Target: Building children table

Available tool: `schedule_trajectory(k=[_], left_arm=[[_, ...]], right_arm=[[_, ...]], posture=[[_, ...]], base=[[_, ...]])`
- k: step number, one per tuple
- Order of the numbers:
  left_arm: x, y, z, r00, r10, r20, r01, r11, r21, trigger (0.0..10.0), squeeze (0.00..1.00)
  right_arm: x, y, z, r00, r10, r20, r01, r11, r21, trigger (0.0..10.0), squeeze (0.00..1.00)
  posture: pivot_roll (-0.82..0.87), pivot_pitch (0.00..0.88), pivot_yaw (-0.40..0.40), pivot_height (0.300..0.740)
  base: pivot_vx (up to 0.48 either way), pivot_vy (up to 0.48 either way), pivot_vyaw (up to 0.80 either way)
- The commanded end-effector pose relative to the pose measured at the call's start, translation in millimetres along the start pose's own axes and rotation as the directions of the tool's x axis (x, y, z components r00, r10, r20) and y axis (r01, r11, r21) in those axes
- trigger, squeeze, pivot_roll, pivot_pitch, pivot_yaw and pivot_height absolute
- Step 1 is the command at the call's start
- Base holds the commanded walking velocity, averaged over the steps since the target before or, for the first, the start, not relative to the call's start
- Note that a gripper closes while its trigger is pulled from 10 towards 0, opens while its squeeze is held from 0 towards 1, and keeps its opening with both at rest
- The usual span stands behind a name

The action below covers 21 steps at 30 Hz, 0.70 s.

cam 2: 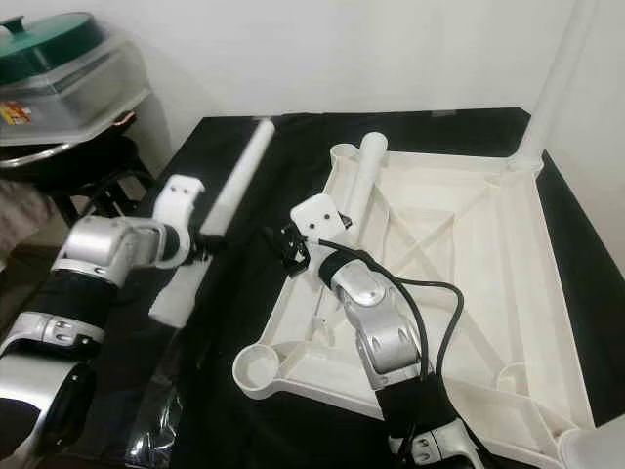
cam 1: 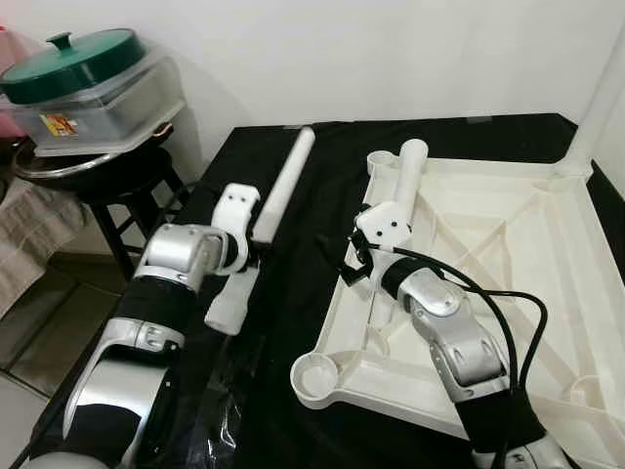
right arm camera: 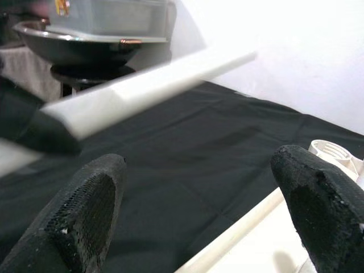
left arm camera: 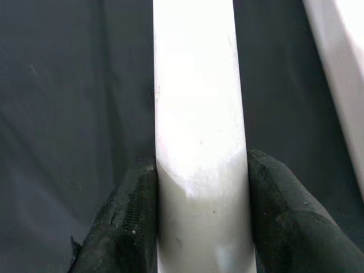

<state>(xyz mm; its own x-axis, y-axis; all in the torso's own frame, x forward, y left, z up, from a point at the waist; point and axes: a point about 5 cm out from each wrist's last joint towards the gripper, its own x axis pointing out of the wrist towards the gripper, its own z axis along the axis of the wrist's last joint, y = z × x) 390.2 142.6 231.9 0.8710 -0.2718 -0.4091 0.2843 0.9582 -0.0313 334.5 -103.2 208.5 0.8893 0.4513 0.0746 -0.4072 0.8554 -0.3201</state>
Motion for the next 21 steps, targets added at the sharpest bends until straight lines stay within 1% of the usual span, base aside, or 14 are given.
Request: schedule_trajectory(k=[1,2,4,8,9,10,11,13,14,15,16,17,18,21], left_arm=[[-21.6,8.8,50.3,0.954,0.021,0.299,0.0,0.997,-0.071,0.0,0.0],[-21.6,8.8,50.3,0.954,0.021,0.299,0.0,0.997,-0.071,0.0,0.0],[-29.5,8.7,63.4,0.915,0.01,0.404,0.033,0.995,-0.099,0.0,0.0],[-56.3,18.0,87.6,0.728,0.021,0.685,0.146,0.972,-0.185,0.0,0.0],[-56.3,18.0,87.6,0.728,0.021,0.685,0.146,0.972,-0.185,0.0,0.0],[-61.3,19.8,89.5,0.692,0.015,0.722,0.179,0.965,-0.191,0.0,0.0],[-66.7,19.5,89.9,0.652,-0.01,0.758,0.233,0.954,-0.188,2.6,0.0],[-66.7,19.5,89.9,0.652,-0.01,0.758,0.233,0.954,-0.188,2.6,0.0],[-71.4,18.9,89.6,0.612,-0.03,0.79,0.278,0.944,-0.179,2.8,0.0],[-71.4,18.9,89.6,0.612,-0.03,0.79,0.278,0.944,-0.179,2.8,0.0],[-76.4,14.3,84.7,0.558,-0.09,0.825,0.36,0.922,-0.142,9.7,0.0],[-80.7,10.1,80.2,0.508,-0.142,0.85,0.425,0.899,-0.104,10.0,0.0],[-80.7,10.1,80.2,0.508,-0.142,0.85,0.425,0.899,-0.104,10.0,0.0],[-91.0,-2.2,66.3,0.393,-0.279,0.876,0.534,0.845,0.03,10.0,0.0]], right_arm=[[1.9,3.7,13.7,0.996,0.013,0.088,-0.019,0.997,0.069,10.0,0.0],[1.9,3.7,13.7,0.996,0.013,0.088,-0.019,0.997,0.069,10.0,0.0],[0.9,3.8,18.7,0.992,0.026,0.123,-0.04,0.993,0.115,10.0,0.0],[-10.2,-3.2,36.8,0.957,0.124,0.261,-0.185,0.957,0.224,10.0,0.0],[-10.2,-3.2,36.8,0.957,0.124,0.261,-0.185,0.957,0.224,10.0,0.0],[-13.3,-6.0,39.6,0.948,0.145,0.284,-0.214,0.95,0.228,10.0,0.0],[-16.0,-10.3,41.9,0.94,0.162,0.299,-0.235,0.945,0.228,10.0,0.0],[-16.0,-10.3,41.9,0.94,0.162,0.299,-0.235,0.945,0.228,10.0,0.0],[-17.5,-12.9,43.5,0.935,0.175,0.31,-0.252,0.94,0.229,10.0,0.0],[-17.5,-12.9,43.5,0.935,0.175,0.31,-0.252,0.94,0.229,10.0,0.0],[-22.6,-14.9,46.9,0.909,0.243,0.339,-0.326,0.92,0.216,10.0,0.0],[-28.0,-15.5,50.3,0.878,0.309,0.366,-0.394,0.9,0.186,10.0,0.0],[-28.0,-15.5,50.3,0.878,0.309,0.366,-0.394,0.9,0.186,10.0,0.0],[-46.7,-17.0,57.3,0.761,0.517,0.392,-0.586,0.807,0.074,10.0,0.0]], posture=[[0.05,0.093,0.127,0.74],[0.05,0.093,0.127,0.74],[0.04,0.094,0.125,0.74],[0.03,0.098,0.119,0.74],[0.03,0.098,0.119,0.74],[0.03,0.099,0.117,0.74],[0.03,0.1,0.112,0.74],[0.03,0.1,0.112,0.74],[0.03,0.1,0.112,0.74],[0.03,0.1,0.112,0.74],[0.02,0.1,0.102,0.74],[0.02,0.1,0.102,0.74],[0.02,0.1,0.102,0.74],[0.01,0.101,0.093,0.74]], base=[[0.0,0.0,0.0],[0.0,0.0,0.0],[0.0,0.0,0.0],[0.0,0.0,0.0],[0.0,0.0,0.0],[0.0,0.0,0.0],[0.0,0.0,0.0],[0.0,0.0,0.0],[0.0,0.0,0.0],[0.0,0.0,0.0],[0.0,0.0,0.0],[0.0,0.0,0.0],[0.0,0.0,0.0],[0.0,0.0,0.0]])
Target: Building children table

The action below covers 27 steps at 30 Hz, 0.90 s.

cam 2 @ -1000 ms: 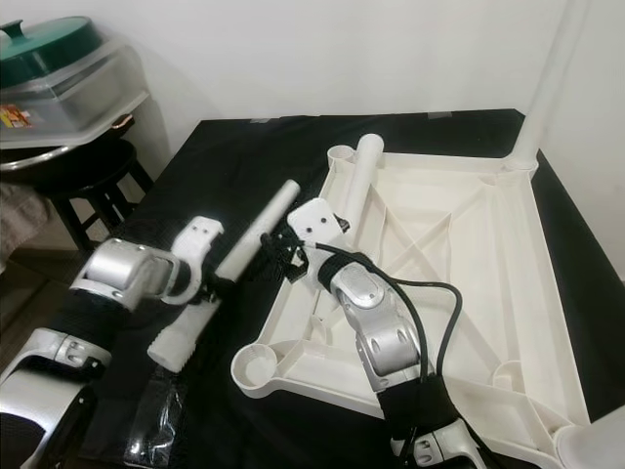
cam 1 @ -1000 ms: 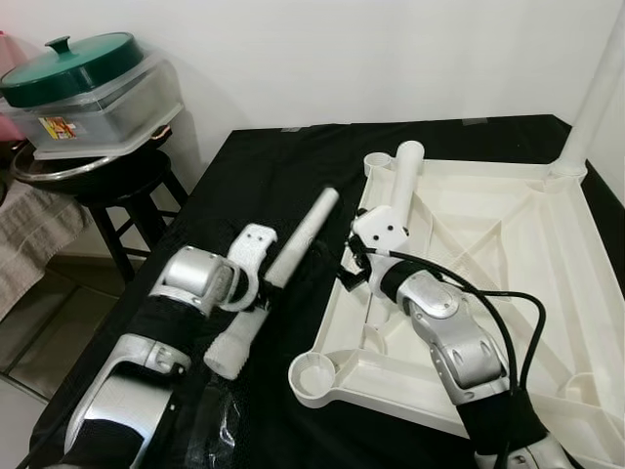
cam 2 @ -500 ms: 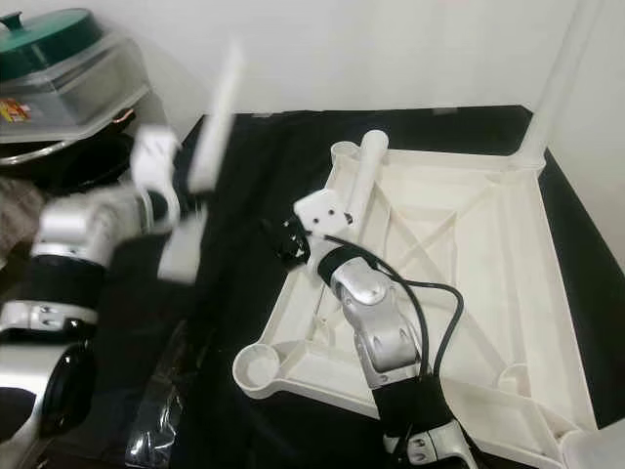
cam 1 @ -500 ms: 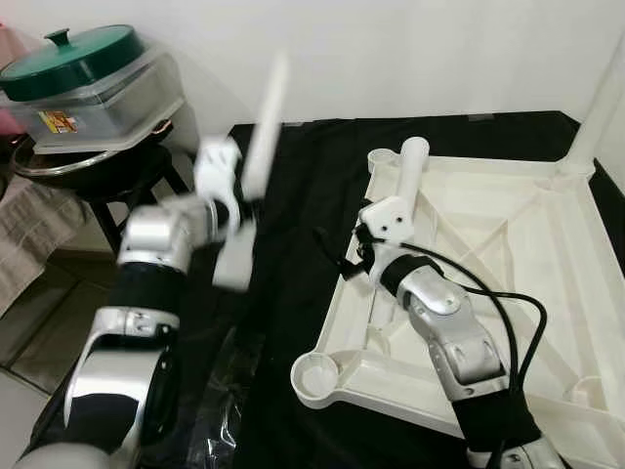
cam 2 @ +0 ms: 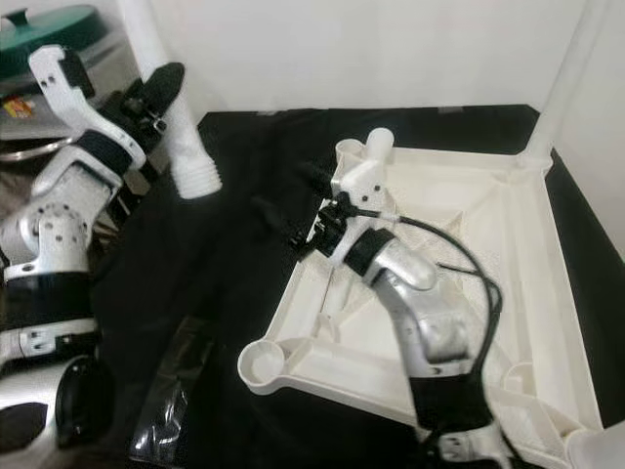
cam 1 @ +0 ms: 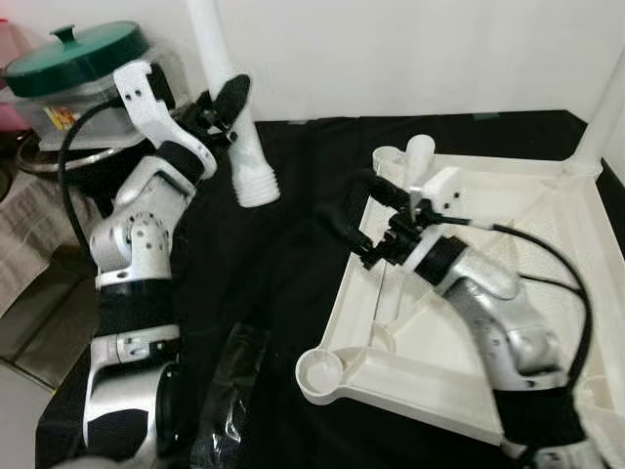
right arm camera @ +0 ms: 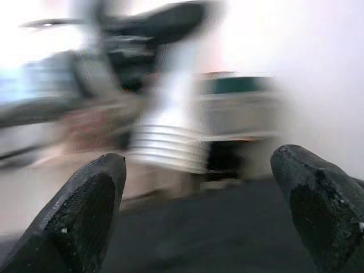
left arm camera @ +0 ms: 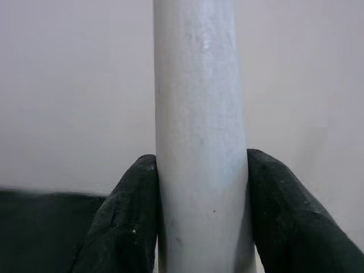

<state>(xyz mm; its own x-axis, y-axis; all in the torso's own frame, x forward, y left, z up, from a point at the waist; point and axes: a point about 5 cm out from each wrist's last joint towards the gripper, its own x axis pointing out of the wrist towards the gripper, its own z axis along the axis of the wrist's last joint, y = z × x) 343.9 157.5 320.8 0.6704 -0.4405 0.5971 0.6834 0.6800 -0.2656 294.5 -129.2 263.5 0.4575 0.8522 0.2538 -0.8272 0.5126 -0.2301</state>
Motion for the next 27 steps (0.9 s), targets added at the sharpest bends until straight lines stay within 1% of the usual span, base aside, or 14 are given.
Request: schedule_trajectory(k=[1,3,5,7,8,9,10,11,12,13,15,18,24,27], left_arm=[[-4.3,-11.1,7.2,0.993,-0.115,0.04,0.114,0.993,0.028,10.0,0.0],[-7.5,-15.8,5.0,0.987,-0.16,0.032,0.159,0.986,0.042,10.0,0.0],[-13.0,-25.8,-0.7,0.967,-0.253,0.008,0.252,0.966,0.064,10.0,0.0],[-13.0,-25.8,-0.7,0.967,-0.253,0.008,0.252,0.966,0.064,10.0,0.0],[-15.8,-32.5,-3.9,0.951,-0.309,-0.007,0.308,0.948,0.074,10.0,0.0],[-15.8,-32.5,-3.9,0.951,-0.309,-0.007,0.308,0.948,0.074,10.0,0.0],[-18.9,-39.2,-6.4,0.93,-0.366,-0.015,0.366,0.928,0.073,10.0,0.0],[-18.9,-39.2,-6.4,0.93,-0.366,-0.015,0.366,0.928,0.073,10.0,0.0],[-21.7,-45.8,-9.4,0.906,-0.422,-0.029,0.423,0.904,0.063,10.0,0.0],[-21.7,-45.8,-9.4,0.906,-0.422,-0.029,0.423,0.904,0.063,10.0,0.0],[-27.8,-58.2,-14.3,0.851,-0.522,-0.05,0.524,0.851,0.035,10.0,0.0],[-30.1,-62.2,-15.8,0.831,-0.554,-0.056,0.556,0.831,0.023,10.0,0.0],[-38.5,-77.8,-25.1,0.744,-0.662,-0.088,0.665,0.747,-0.005,10.0,0.0],[-39.6,-79.7,-26.4,0.733,-0.674,-0.091,0.676,0.737,-0.012,10.0,0.0]], right_arm=[[-2.1,7.8,5.7,0.991,0.133,0.016,-0.133,0.991,0.013,10.0,0.0],[-4.0,6.5,9.0,0.985,0.172,0.008,-0.172,0.985,0.01,10.0,0.0],[-1.8,-0.5,15.4,0.979,0.203,-0.01,-0.203,0.979,-0.01,10.0,0.0],[-1.8,-0.5,15.4,0.979,0.203,-0.01,-0.203,0.979,-0.01,10.0,0.0],[2.1,-2.1,19.9,0.972,0.235,-0.013,-0.235,0.972,-0.022,10.0,0.0],[2.1,-2.1,19.9,0.972,0.235,-0.013,-0.235,0.972,-0.022,10.0,0.0],[7.0,-2.6,23.4,0.961,0.274,-0.021,-0.275,0.961,-0.037,10.0,0.0],[7.0,-2.6,23.4,0.961,0.274,-0.021,-0.275,0.961,-0.037,10.0,0.0],[12.0,-2.7,26.4,0.95,0.31,-0.028,-0.311,0.949,-0.048,10.0,0.0],[12.0,-2.7,26.4,0.95,0.31,-0.028,-0.311,0.949,-0.048,10.0,0.0],[20.1,-2.4,30.4,0.925,0.378,-0.047,-0.38,0.923,-0.061,10.0,0.0],[22.1,-2.4,31.0,0.913,0.403,-0.06,-0.406,0.912,-0.061,10.0,0.0],[32.3,-2.8,25.3,0.875,0.458,-0.155,-0.47,0.881,-0.054,10.0,0.0],[33.8,-2.9,25.1,0.874,0.459,-0.16,-0.472,0.88,-0.055,10.0,0.0]], posture=[[0.01,0.102,0.084,0.74],[0.0,0.101,0.08,0.74],[0.0,0.1,0.073,0.74],[0.0,0.1,0.073,0.74],[0.0,0.097,0.057,0.74],[0.0,0.097,0.057,0.74],[-0.01,0.094,0.051,0.74],[-0.01,0.094,0.051,0.74],[-0.01,0.09,0.044,0.74],[-0.01,0.09,0.044,0.74],[-0.01,0.082,0.037,0.74],[-0.01,0.081,0.036,0.74],[-0.02,0.074,0.029,0.74],[-0.02,0.074,0.029,0.74]], base=[[0.0,0.0,0.0],[0.0,0.0,0.0],[0.0,0.0,0.0],[0.0,0.0,0.0],[0.0,0.0,0.0],[0.0,0.0,0.0],[0.0,0.0,0.0],[0.0,0.0,0.0],[0.0,0.0,0.0],[0.0,0.0,0.0],[0.0,0.0,0.0],[0.0,0.0,0.0],[0.0,0.0,0.0],[0.0,0.0,0.0]])
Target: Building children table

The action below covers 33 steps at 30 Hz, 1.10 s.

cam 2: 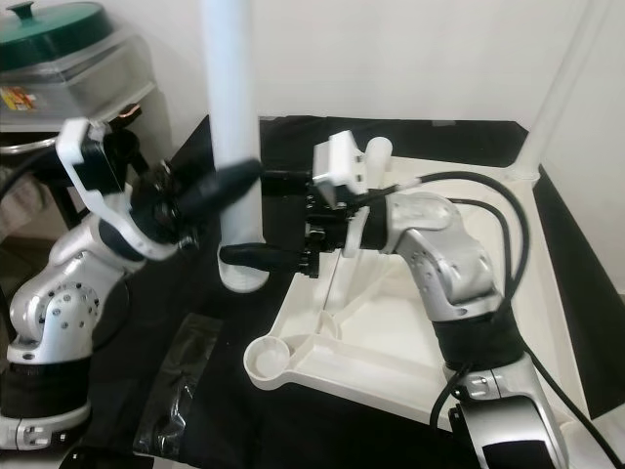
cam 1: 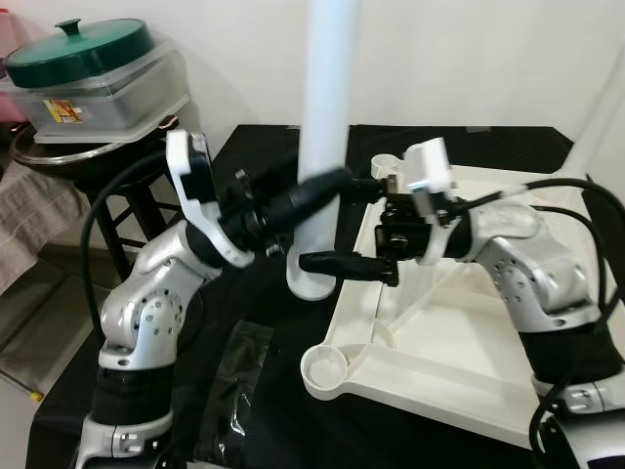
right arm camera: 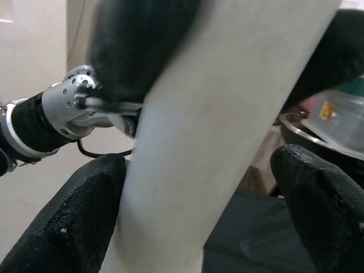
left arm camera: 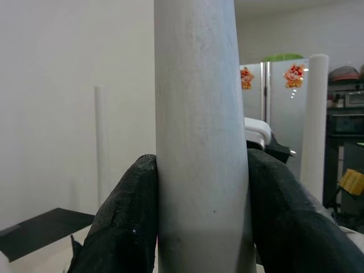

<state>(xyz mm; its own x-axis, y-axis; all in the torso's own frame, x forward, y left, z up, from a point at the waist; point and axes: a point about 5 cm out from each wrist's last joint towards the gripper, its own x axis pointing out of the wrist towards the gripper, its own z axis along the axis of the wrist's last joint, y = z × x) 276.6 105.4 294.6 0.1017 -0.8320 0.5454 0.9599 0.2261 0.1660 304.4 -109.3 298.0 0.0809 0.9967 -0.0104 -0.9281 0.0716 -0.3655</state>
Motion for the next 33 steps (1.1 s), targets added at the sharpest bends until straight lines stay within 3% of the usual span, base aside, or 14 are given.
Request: schedule_trajectory(k=[1,4,5,7,8,9,23,24,26,29,33], left_arm=[[1.7,-9.9,2.5,0.997,-0.078,0.002,0.078,0.997,0.006,10.0,0.0],[1.5,-11.7,1.8,0.996,-0.092,-0.002,0.092,0.996,0.003,10.0,0.0],[1.4,-13.3,0.1,0.995,-0.1,-0.005,0.1,0.995,-0.002,10.0,0.0],[1.4,-14.4,-1.2,0.994,-0.105,-0.007,0.105,0.994,-0.006,10.0,0.0],[1.4,-15.2,-2.1,0.994,-0.108,-0.008,0.108,0.994,-0.009,10.0,0.0],[1.3,-15.9,-3.0,0.994,-0.111,-0.007,0.11,0.994,-0.011,10.0,0.0],[0.0,-10.5,-0.3,0.998,-0.065,-0.005,0.065,0.998,0.006,10.0,0.0],[-0.6,-7.2,2.7,0.998,-0.057,-0.018,0.057,0.998,-0.011,10.0,1.0],[-1.1,-5.2,5.0,0.998,-0.053,-0.026,0.052,0.998,-0.023,10.0,1.0],[-3.7,-1.5,13.8,0.987,-0.066,-0.149,0.08,0.993,0.09,10.0,1.0],[-4.7,0.0,17.3,0.976,-0.073,-0.203,0.098,0.988,0.115,10.0,1.0]], right_arm=[[7.0,-2.0,-0.5,1.0,0.013,-0.017,-0.013,1.0,-0.004,10.0,0.0],[7.8,-3.5,-0.3,1.0,0.014,-0.017,-0.014,1.0,-0.001,10.0,0.0],[11.2,-4.4,0.3,1.0,0.008,0.002,-0.008,1.0,0.017,4.7,0.0],[13.8,-5.0,0.8,1.0,0.004,0.015,-0.004,1.0,0.031,4.7,0.0],[16.1,-5.2,1.7,0.999,0.002,0.032,-0.003,0.999,0.045,3.4,0.0],[18.2,-4.8,2.6,0.999,0.005,0.051,-0.008,0.998,0.063,0.0,0.0],[18.8,-4.3,-1.0,0.998,-0.035,0.052,0.03,0.996,0.089,0.0,0.0],[17.0,-6.4,-2.7,0.998,-0.058,0.031,0.056,0.995,0.085,0.0,0.0],[15.6,-7.9,-3.8,0.997,-0.075,0.015,0.073,0.994,0.083,0.0,0.0],[7.5,-13.1,-11.9,0.987,-0.119,-0.106,0.123,0.992,0.031,0.0,0.0],[4.8,-14.0,-15.9,0.976,-0.13,-0.173,0.129,0.991,-0.021,0.0,0.0]], posture=[[-0.02,0.074,0.029,0.74],[-0.02,0.074,0.029,0.74],[-0.02,0.074,0.032,0.74],[-0.02,0.074,0.032,0.74],[-0.03,0.074,0.033,0.74],[-0.03,0.076,0.034,0.74],[-0.03,0.079,0.035,0.74],[-0.03,0.081,0.034,0.74],[-0.03,0.081,0.034,0.74],[-0.03,0.082,0.039,0.74],[-0.03,0.082,0.039,0.74]], base=[[0.0,0.0,0.0],[0.0,0.0,0.0],[0.0,0.0,0.0],[0.0,0.0,0.0],[0.0,0.0,0.0],[0.0,0.0,0.0],[0.0,0.0,0.0],[0.0,0.0,0.0],[0.0,0.0,0.0],[0.0,0.0,0.0],[0.0,0.0,0.0]])
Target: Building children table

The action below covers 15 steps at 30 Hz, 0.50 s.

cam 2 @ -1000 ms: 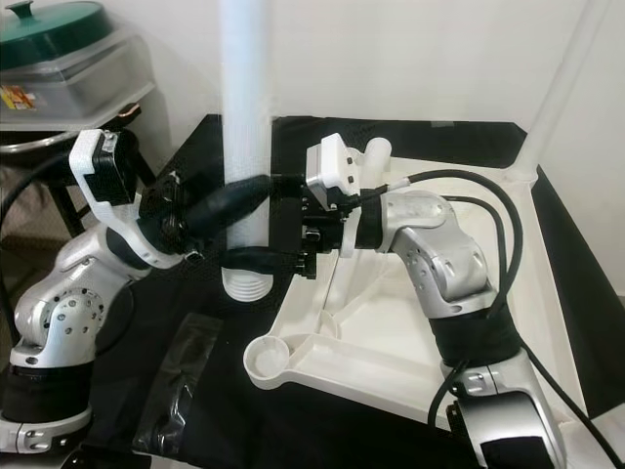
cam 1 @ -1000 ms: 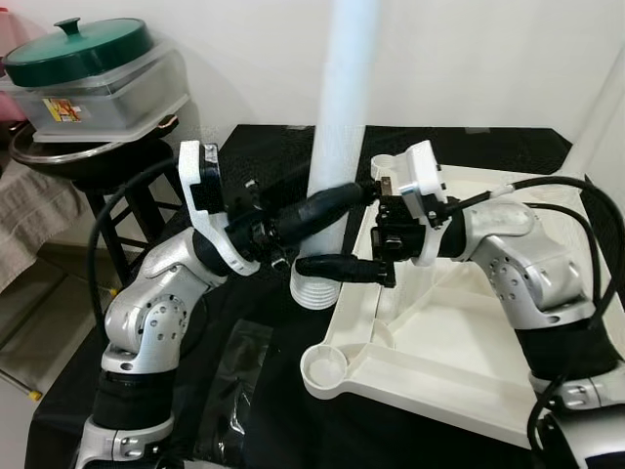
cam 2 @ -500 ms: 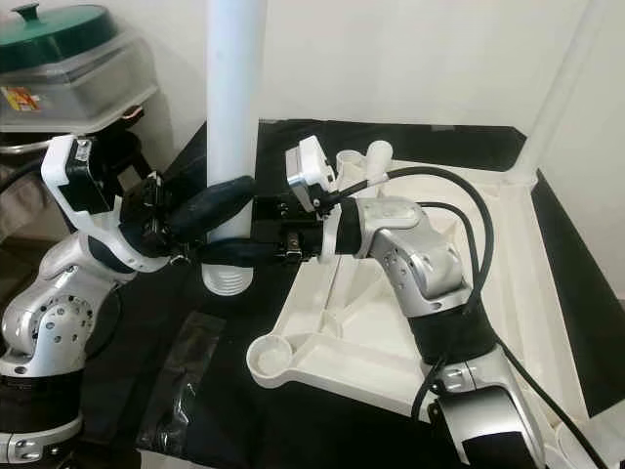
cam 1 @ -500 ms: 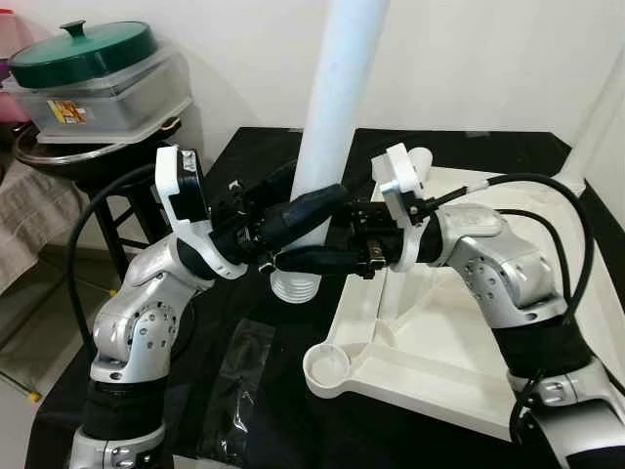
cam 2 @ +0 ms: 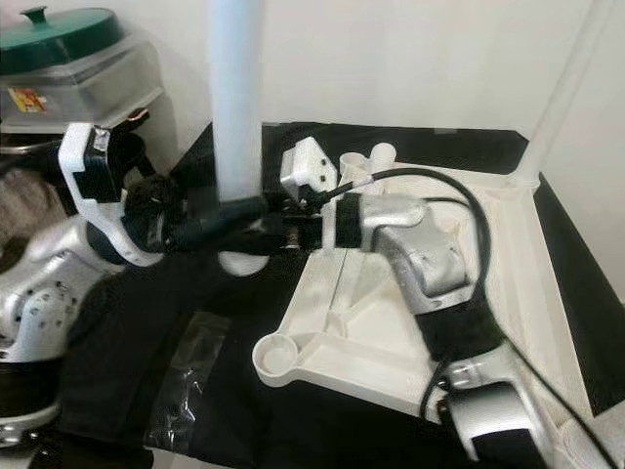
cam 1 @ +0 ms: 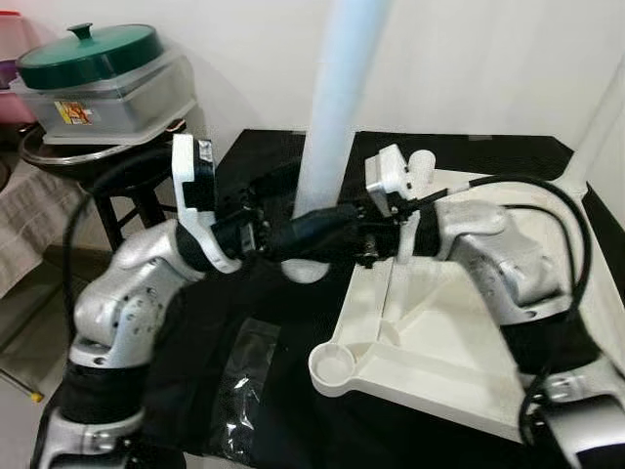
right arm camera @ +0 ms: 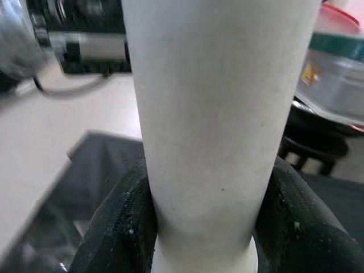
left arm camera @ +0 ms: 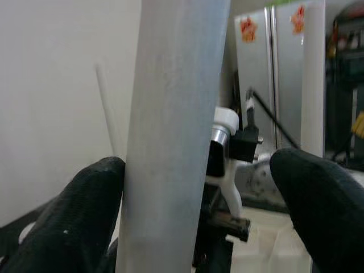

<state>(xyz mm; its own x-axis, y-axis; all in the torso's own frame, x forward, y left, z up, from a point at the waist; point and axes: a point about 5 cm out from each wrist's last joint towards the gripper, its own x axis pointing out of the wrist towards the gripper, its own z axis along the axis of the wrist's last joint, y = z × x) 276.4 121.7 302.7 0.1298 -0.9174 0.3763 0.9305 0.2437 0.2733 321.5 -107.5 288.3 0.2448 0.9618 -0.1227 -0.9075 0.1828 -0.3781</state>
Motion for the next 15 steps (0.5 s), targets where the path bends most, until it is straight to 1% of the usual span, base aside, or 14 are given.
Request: schedule_trajectory(k=[1,2,3,4,9,10,13,14,15], left_arm=[[4.3,-3.2,6.6,0.998,-0.065,-0.022,0.066,0.998,0.024,10.0,0.78],[4.6,-2.7,9.1,0.996,-0.081,-0.034,0.082,0.996,0.029,10.0,0.21],[4.6,-2.7,9.1,0.996,-0.081,-0.034,0.082,0.996,0.029,10.0,0.21],[6.4,-1.1,12.9,0.995,-0.091,-0.045,0.093,0.994,0.052,10.0,0.0],[10.5,-0.3,17.0,0.996,-0.087,-0.021,0.088,0.994,0.064,10.0,0.0],[12.3,-1.1,18.8,0.996,-0.086,-0.008,0.086,0.994,0.06,10.0,0.0],[13.0,-1.4,19.3,0.997,-0.083,-0.002,0.083,0.995,0.057,10.0,0.0],[12.7,-1.8,19.5,0.996,-0.088,0.003,0.088,0.995,0.049,0.3,0.0],[12.0,-1.5,19.5,0.996,-0.086,-0.001,0.086,0.995,0.047,0.0,0.0]], right_arm=[[1.9,-0.6,-3.4,0.999,-0.011,-0.039,0.01,1.0,-0.027,0.0,0.0],[2.0,0.6,-5.5,0.998,-0.005,-0.06,0.002,0.999,-0.039,0.0,0.0],[2.0,0.6,-5.5,0.998,-0.005,-0.06,0.002,0.999,-0.039,0.0,0.0],[3.4,2.8,-7.4,0.997,0.007,-0.077,-0.011,0.999,-0.05,0.0,0.0],[6.5,6.4,-9.1,0.996,0.023,-0.082,-0.027,0.998,-0.049,0.0,0.0],[8.4,10.2,-12.0,0.995,0.039,-0.096,-0.044,0.998,-0.053,0.0,0.0],[9.8,13.1,-15.2,0.993,0.051,-0.111,-0.057,0.997,-0.057,0.0,0.0],[10.0,12.5,-15.5,0.993,0.047,-0.113,-0.054,0.997,-0.059,0.0,0.0],[10.0,12.0,-15.9,0.992,0.044,-0.114,-0.052,0.997,-0.063,0.0,0.0]], posture=[[-0.03,0.081,0.045,0.74],[-0.03,0.08,0.045,0.74],[-0.03,0.08,0.045,0.74],[-0.03,0.08,0.046,0.74],[-0.02,0.079,0.046,0.74],[-0.02,0.079,0.045,0.74],[-0.02,0.078,0.045,0.74],[-0.02,0.079,0.044,0.74],[-0.02,0.079,0.044,0.74]], base=[[0.0,0.0,0.0],[0.0,0.0,0.0],[0.0,0.0,0.0],[0.0,0.0,0.0],[0.0,0.0,0.0],[0.0,0.0,0.0],[0.0,0.0,0.0],[0.0,0.0,0.0],[0.0,0.0,0.0]])
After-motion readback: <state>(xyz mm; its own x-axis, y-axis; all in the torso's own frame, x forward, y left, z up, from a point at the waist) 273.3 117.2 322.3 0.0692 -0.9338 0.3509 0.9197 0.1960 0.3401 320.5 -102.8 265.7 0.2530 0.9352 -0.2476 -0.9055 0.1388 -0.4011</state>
